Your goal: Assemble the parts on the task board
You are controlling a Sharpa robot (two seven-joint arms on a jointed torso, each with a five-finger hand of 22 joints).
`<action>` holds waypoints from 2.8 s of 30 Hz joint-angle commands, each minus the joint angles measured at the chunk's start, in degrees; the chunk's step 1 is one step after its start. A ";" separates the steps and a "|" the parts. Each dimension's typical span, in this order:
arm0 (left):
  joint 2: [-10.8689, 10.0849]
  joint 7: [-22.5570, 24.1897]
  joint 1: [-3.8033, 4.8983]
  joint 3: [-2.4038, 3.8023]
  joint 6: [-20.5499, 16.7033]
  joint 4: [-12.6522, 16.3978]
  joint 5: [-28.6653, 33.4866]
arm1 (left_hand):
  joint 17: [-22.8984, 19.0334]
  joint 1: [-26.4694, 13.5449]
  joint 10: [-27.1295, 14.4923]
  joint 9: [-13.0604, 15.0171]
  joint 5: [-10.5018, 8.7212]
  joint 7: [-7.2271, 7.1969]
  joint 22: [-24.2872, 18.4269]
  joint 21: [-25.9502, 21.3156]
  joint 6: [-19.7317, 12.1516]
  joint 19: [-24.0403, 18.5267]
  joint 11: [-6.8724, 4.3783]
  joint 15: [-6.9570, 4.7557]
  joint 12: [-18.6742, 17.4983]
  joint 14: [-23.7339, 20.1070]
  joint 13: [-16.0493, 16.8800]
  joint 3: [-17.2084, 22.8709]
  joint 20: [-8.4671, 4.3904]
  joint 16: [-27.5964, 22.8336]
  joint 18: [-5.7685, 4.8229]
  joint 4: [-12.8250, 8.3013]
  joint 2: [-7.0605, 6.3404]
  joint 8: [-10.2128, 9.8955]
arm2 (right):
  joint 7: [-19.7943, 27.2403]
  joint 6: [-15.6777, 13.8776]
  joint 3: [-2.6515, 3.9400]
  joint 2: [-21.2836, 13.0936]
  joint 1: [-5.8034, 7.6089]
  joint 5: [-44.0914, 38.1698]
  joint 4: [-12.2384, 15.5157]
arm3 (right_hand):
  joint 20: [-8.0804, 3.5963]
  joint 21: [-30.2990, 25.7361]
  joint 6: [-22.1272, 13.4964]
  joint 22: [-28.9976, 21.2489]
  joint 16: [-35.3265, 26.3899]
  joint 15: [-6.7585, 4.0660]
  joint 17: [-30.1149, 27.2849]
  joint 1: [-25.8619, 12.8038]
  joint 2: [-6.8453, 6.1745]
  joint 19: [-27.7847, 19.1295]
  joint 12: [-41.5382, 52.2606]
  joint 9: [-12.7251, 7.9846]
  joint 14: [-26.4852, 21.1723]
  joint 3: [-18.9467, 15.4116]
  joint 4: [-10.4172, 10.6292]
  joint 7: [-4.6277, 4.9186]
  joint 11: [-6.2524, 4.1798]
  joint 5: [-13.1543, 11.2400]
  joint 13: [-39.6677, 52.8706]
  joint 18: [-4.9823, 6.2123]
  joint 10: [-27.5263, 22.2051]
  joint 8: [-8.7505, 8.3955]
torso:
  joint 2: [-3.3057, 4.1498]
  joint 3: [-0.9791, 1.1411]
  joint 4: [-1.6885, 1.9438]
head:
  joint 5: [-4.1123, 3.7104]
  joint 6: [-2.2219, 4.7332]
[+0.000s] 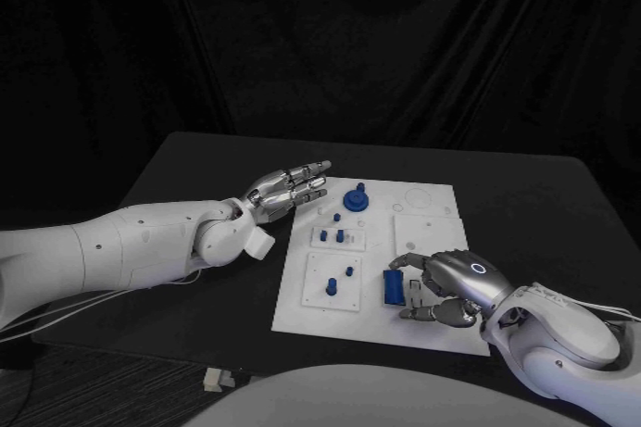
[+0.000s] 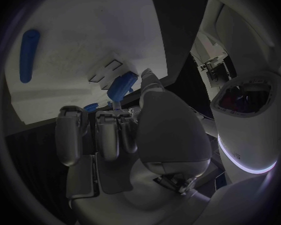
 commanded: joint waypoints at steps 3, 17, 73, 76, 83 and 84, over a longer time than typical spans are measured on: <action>0.07 0.50 -0.12 0.06 0.88 0.09 0.30 | -0.09 0.62 0.08 0.08 0.25 0.36 -0.02 0.17 -0.03 -0.01 0.25 0.15 0.29 -0.02 0.10 0.02 0.25 -0.21 1.04 -0.36 0.03 0.26 | -3.62 2.82 -0.27 0.26 -0.70 -3.71 -0.42 | 0.46 -0.31 -1.65 12.54 0.35 0.47 15.10 -0.38 -0.49 2.08 0.36 1.00 6.00 -0.29 0.05 0.03 0.43 -0.34 15.05 0.10 5.97 3.56 | 0.06 0.03 0.00 | -0.07 0.00; 0.03 0.20 -0.19 0.06 1.08 0.12 0.30 | -0.09 0.64 0.08 0.09 0.33 0.53 0.02 0.18 0.03 0.00 0.27 0.14 0.28 -0.02 0.09 0.08 0.28 -0.21 1.04 -0.47 0.07 0.29 | -3.09 -3.18 -0.26 0.73 -0.89 -3.21 -1.09 | 0.50 -0.83 -4.75 12.41 0.35 0.46 15.10 -1.42 3.26 1.95 0.36 2.37 6.00 2.04 -0.22 -0.05 0.37 14.19 15.05 0.22 5.97 13.95 | 0.07 0.01 0.09 | -0.06 0.00; 0.25 -0.74 -0.37 0.06 1.72 -0.01 0.30 | -0.09 0.82 0.09 0.09 0.60 1.02 0.10 0.21 0.04 0.06 0.93 0.11 0.42 -0.02 0.12 0.64 0.45 -0.21 1.06 -1.21 0.53 0.37 | -1.18 -6.31 -0.25 1.05 -0.92 1.40 -0.60 | 1.08 -0.80 1.63 12.48 0.35 1.27 15.10 -4.17 4.16 2.16 0.36 -3.04 6.00 6.31 -0.29 0.70 1.46 38.10 15.05 0.16 5.97 16.32 | 0.08 0.01 0.09 | 0.32 0.00; 0.26 -0.76 -0.39 0.06 1.74 -0.03 0.30 | -0.09 0.81 0.09 0.09 0.60 1.02 0.12 0.22 0.05 0.07 0.94 0.13 0.42 -0.02 0.12 0.66 0.47 -0.21 1.06 -1.23 0.55 0.37 | -1.12 -6.21 -0.25 1.01 -0.92 1.54 -0.56 | 1.19 -0.77 1.72 12.49 0.35 1.39 15.10 -4.19 4.17 2.17 0.36 -3.38 6.00 6.56 -0.38 0.79 1.59 38.17 15.05 0.15 5.97 15.88 | 0.08 0.01 0.08 | 0.34 0.00; 0.28 -0.88 -0.45 0.06 1.85 -0.07 0.30 | -0.09 0.81 0.09 0.09 0.60 1.02 0.12 0.22 0.05 0.07 0.94 0.13 0.42 -0.02 0.12 0.66 0.47 -0.21 1.06 -1.23 0.55 0.37 | -1.77 -4.86 -0.26 0.92 -0.92 1.45 -0.24 | 1.29 -1.28 -5.86 12.31 0.35 1.37 15.10 -4.44 2.39 1.88 0.36 -7.39 6.00 3.91 -0.19 1.32 1.48 18.82 15.05 0.30 5.97 9.88 | 0.06 0.00 0.09 | 0.24 0.00; 0.28 -0.91 -0.46 0.06 1.87 -0.08 0.30 | -0.09 0.81 0.09 0.09 0.60 1.02 0.12 0.22 0.05 0.07 0.94 0.13 0.42 -0.02 0.12 0.66 0.47 -0.21 1.06 -1.23 0.55 0.37 | -2.03 -4.50 -0.26 0.92 -0.92 1.31 -0.23 | 1.24 -1.50 -7.27 12.23 0.35 1.38 15.10 -4.86 1.18 1.75 0.36 -7.84 6.00 2.19 -0.09 1.30 1.39 13.03 15.05 0.36 5.97 9.41 | 0.06 0.00 0.09 | 0.22 0.00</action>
